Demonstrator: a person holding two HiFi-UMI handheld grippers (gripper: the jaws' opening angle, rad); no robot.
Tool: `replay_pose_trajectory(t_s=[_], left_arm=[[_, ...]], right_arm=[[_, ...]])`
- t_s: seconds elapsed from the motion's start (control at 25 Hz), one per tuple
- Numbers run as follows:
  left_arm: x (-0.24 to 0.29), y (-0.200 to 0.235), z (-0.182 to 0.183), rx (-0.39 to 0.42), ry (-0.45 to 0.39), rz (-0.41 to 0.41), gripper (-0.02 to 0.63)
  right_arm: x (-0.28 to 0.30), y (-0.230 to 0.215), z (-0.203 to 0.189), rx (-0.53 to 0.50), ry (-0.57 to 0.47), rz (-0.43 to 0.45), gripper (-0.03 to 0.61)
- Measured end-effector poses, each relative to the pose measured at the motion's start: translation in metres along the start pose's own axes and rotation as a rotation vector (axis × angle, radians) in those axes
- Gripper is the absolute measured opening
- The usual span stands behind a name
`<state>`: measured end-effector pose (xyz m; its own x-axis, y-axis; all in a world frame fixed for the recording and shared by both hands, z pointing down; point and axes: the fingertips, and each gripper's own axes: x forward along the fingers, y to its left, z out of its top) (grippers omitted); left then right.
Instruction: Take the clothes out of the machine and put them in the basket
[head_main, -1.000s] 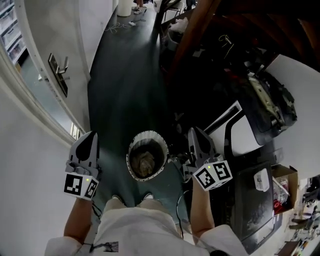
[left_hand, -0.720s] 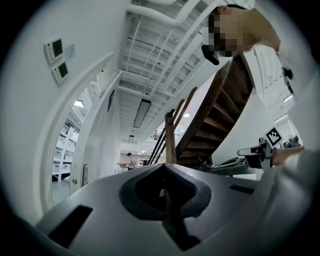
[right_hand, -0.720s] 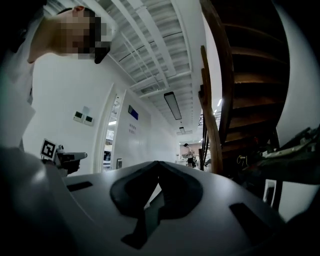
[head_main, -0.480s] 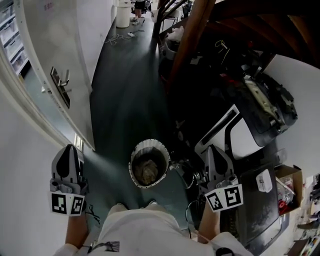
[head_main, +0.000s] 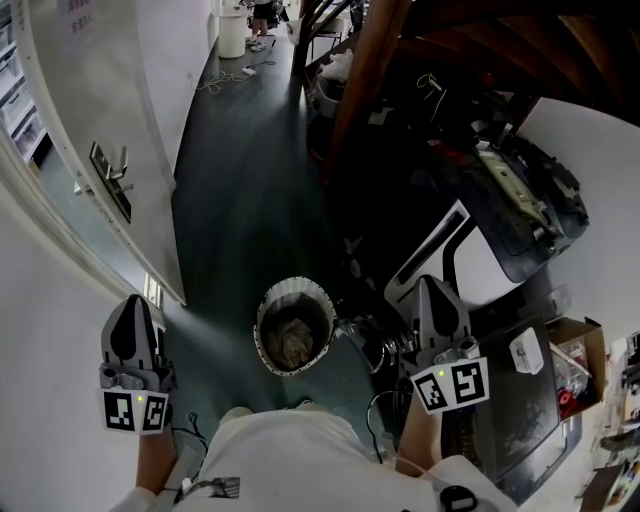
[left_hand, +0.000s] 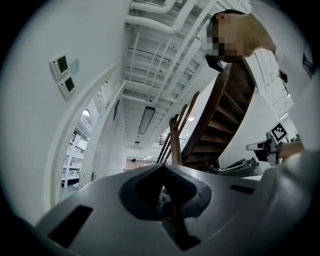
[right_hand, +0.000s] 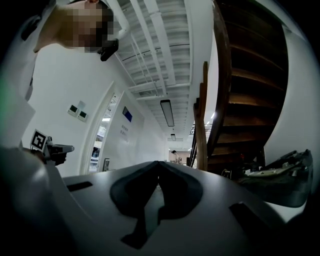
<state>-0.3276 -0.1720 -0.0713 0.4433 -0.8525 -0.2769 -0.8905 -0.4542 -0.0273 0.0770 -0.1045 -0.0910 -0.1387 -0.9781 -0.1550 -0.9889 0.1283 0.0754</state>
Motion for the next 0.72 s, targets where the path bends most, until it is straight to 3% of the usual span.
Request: replay_pose_trajectory(t_s=[0.72], left_arm=[[-0.002,-0.011,-0.002,-0.010,0.002,-0.017,0.014]], right_arm=[[0.005,0.016,-0.017,0.022,0.024,0.029,0.014]])
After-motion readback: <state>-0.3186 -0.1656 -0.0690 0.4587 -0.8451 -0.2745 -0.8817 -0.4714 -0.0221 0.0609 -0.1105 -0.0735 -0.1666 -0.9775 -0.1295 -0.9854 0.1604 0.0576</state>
